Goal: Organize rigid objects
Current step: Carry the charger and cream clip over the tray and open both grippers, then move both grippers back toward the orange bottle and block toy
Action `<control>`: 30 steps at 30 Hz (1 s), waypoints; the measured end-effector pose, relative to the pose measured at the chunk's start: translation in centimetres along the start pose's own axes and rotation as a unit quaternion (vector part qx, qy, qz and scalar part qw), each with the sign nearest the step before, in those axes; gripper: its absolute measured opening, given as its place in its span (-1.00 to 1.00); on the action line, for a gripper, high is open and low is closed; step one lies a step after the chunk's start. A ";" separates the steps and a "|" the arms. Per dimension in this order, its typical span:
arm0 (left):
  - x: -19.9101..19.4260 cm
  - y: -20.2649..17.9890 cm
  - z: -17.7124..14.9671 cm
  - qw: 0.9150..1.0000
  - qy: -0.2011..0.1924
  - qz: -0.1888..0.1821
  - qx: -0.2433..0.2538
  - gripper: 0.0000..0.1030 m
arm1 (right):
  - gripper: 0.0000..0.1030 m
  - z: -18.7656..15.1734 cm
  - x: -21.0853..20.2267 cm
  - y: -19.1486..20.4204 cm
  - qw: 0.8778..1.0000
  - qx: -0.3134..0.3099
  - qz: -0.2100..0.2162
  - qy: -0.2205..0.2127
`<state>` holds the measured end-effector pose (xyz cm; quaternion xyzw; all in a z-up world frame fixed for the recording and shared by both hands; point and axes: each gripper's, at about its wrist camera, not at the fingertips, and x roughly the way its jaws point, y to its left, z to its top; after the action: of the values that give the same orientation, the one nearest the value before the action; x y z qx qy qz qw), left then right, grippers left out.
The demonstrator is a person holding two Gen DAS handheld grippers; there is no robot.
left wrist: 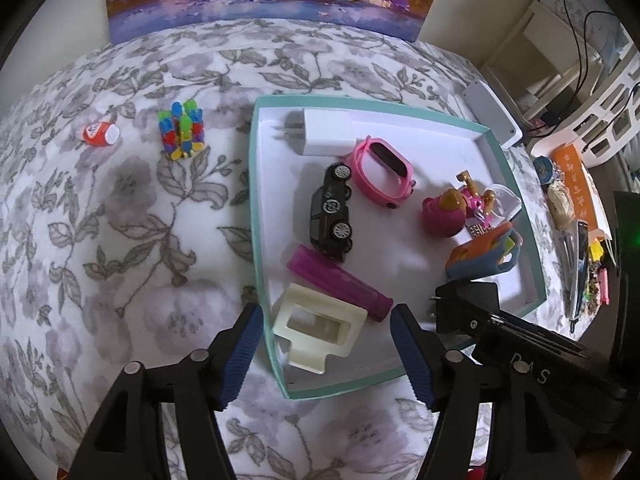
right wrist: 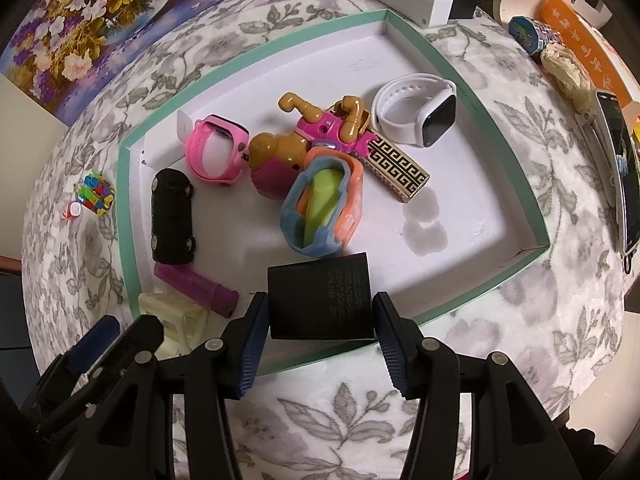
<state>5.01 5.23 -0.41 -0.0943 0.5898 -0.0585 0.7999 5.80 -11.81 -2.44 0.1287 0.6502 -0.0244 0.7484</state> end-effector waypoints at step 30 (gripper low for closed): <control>-3.0 9.8 1.6 0.983 -0.058 0.123 -0.123 1.00 | 0.64 -0.6 -2.9 4.8 0.995 -0.071 0.008 -0.075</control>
<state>5.46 15.54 0.72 -0.1224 0.5521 0.1191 0.8161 5.76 -7.45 1.14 0.0777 0.5917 0.0183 0.8022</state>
